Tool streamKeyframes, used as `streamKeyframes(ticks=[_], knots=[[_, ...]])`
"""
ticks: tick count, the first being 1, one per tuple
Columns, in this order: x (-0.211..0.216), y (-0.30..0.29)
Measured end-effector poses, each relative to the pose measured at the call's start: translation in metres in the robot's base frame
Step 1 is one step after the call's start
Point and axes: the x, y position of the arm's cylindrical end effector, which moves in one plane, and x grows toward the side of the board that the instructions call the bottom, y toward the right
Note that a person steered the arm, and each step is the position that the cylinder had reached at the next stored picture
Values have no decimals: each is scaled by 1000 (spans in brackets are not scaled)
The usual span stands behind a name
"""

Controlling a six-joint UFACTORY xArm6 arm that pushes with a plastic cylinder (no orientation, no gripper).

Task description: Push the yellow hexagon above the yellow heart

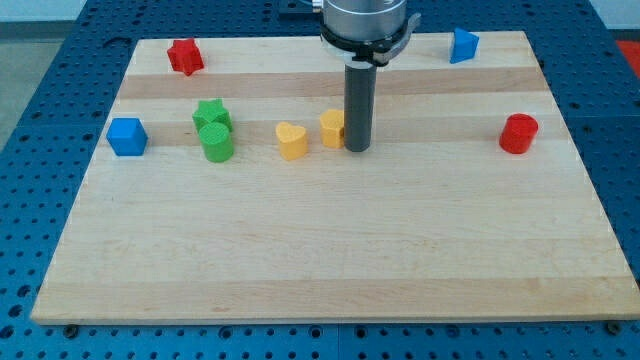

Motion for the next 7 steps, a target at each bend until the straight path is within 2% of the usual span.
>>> streamKeyframes(ticks=[3, 4, 7], knots=[[-17, 2], [-35, 11], [-36, -9]])
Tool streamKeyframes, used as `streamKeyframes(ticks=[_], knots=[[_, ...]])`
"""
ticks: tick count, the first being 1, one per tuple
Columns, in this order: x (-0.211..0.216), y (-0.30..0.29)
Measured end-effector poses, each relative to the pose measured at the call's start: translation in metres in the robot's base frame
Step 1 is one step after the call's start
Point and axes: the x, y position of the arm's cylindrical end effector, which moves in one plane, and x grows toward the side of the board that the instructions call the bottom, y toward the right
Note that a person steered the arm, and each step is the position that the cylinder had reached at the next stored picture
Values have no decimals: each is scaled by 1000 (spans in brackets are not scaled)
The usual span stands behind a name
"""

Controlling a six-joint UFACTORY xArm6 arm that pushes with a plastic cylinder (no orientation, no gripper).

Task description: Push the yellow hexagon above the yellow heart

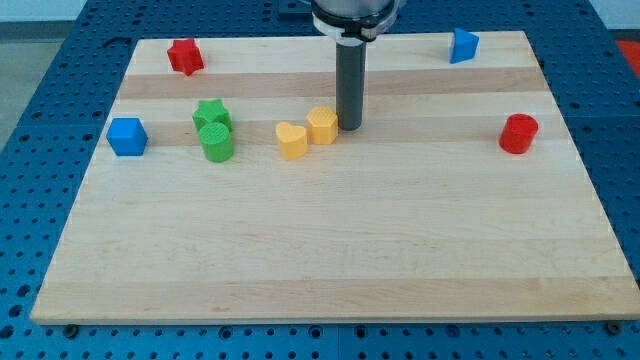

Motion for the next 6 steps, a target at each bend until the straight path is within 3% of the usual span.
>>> streamKeyframes(ticks=[6], knots=[[-2, -5]])
